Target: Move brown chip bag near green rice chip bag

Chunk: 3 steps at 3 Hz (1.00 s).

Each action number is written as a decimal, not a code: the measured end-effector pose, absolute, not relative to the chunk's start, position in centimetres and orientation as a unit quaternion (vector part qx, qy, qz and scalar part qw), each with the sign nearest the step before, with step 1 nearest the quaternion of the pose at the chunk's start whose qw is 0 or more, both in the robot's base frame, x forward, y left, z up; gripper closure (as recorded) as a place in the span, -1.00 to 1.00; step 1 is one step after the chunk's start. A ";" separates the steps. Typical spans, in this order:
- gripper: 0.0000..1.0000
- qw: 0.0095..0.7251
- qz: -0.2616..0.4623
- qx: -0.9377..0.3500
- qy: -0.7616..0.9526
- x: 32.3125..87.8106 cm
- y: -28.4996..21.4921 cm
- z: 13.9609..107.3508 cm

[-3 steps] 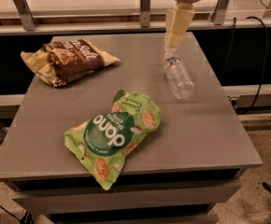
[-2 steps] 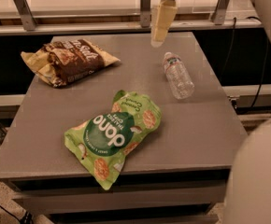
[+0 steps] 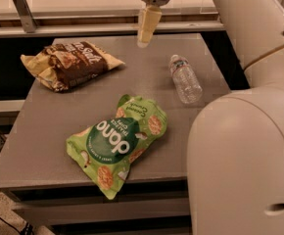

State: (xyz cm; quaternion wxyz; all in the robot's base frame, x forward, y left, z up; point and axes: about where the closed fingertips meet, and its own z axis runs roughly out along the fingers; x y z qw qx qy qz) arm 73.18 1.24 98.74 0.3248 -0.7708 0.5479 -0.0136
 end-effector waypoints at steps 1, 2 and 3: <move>-1.00 0.325 -0.014 -0.771 0.548 73.2 1.3 98.7; -1.00 0.316 0.000 -0.809 0.495 71.8 4.2 97.9; -1.00 0.311 -0.001 -0.858 0.409 69.5 8.0 97.0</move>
Offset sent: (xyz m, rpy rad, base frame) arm -0.0517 0.0827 -0.0236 -0.0871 -0.0138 0.4290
